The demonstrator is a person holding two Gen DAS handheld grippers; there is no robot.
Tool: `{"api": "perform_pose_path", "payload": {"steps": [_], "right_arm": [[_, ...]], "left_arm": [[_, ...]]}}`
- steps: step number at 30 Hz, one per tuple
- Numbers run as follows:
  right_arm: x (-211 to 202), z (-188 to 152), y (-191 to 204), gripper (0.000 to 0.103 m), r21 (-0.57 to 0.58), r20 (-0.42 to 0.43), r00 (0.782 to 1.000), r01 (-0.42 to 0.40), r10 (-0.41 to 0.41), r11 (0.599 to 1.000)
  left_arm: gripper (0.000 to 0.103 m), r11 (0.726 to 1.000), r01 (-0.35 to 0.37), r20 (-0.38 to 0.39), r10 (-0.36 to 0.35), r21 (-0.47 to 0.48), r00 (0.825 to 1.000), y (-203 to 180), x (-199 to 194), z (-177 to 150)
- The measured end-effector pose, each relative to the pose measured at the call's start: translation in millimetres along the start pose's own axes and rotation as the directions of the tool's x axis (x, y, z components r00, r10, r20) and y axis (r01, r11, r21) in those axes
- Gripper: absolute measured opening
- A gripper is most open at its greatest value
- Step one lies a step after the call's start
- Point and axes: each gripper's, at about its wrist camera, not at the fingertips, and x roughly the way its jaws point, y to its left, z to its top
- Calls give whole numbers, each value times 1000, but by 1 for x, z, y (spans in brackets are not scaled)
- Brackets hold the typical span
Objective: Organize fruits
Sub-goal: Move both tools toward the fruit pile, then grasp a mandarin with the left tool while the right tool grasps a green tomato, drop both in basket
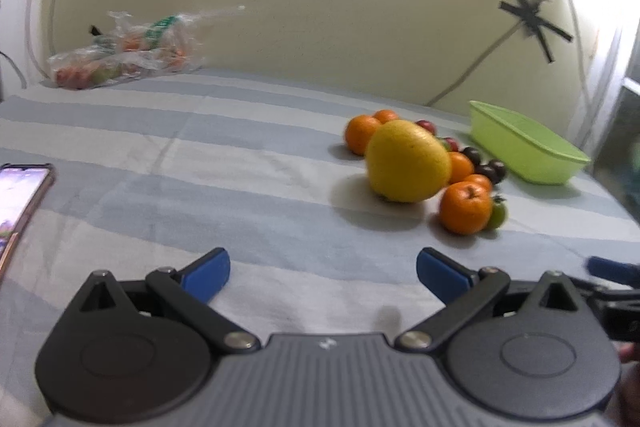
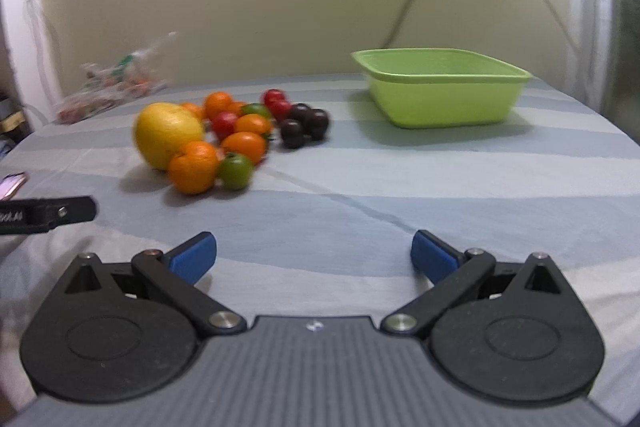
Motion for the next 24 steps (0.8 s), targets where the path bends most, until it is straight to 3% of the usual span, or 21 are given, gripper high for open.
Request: {"api": "perform_pose_path", "payload": {"steps": [1, 4, 9, 10, 12, 14, 17, 19, 22, 23, 24], "right_arm": [[0, 0, 2, 103, -9, 5, 1000, -18, 18, 1000], [2, 3, 8, 87, -66, 4, 997, -72, 73, 995], [15, 16, 21, 58, -255, -22, 992, -128, 126, 958], [19, 20, 19, 56, -281, -36, 989, -145, 140, 949], [26, 27, 16, 52, -318, -57, 983, -185, 176, 930], [36, 35, 12, 52, -328, -84, 973, -232, 216, 916], [49, 45, 4, 51, -322, -119, 952, -306, 283, 896], [54, 49, 1, 51, -320, -141, 936, -353, 324, 879], [53, 51, 0, 51, -348, -165, 916, -401, 365, 848], [52, 49, 1, 48, -363, -168, 909, -417, 382, 833], [51, 49, 1, 41, -368, -172, 900, -436, 401, 821]], "left_arm": [[103, 1000, 27, -3, -27, 3, 1000, 0, 0, 1], [101, 993, 115, 6, -115, 30, 993, -7, -2, 10], [84, 954, 270, -9, -271, 128, 962, -41, 2, 31], [80, 945, 292, -30, -291, 149, 956, -48, 7, 33], [67, 934, 307, -77, -298, 180, 951, -60, 18, 34], [66, 935, 301, -116, -283, 186, 952, -67, 32, 34], [65, 950, 283, -125, -267, 131, 955, -64, 45, 39], [63, 946, 319, -149, -307, 59, 940, -58, 52, 44], [51, 942, 336, -164, -331, 1, 929, -55, 60, 44], [43, 947, 322, -160, -319, -5, 934, -54, 62, 42], [42, 951, 309, -153, -306, 1, 940, -54, 64, 41]]}}
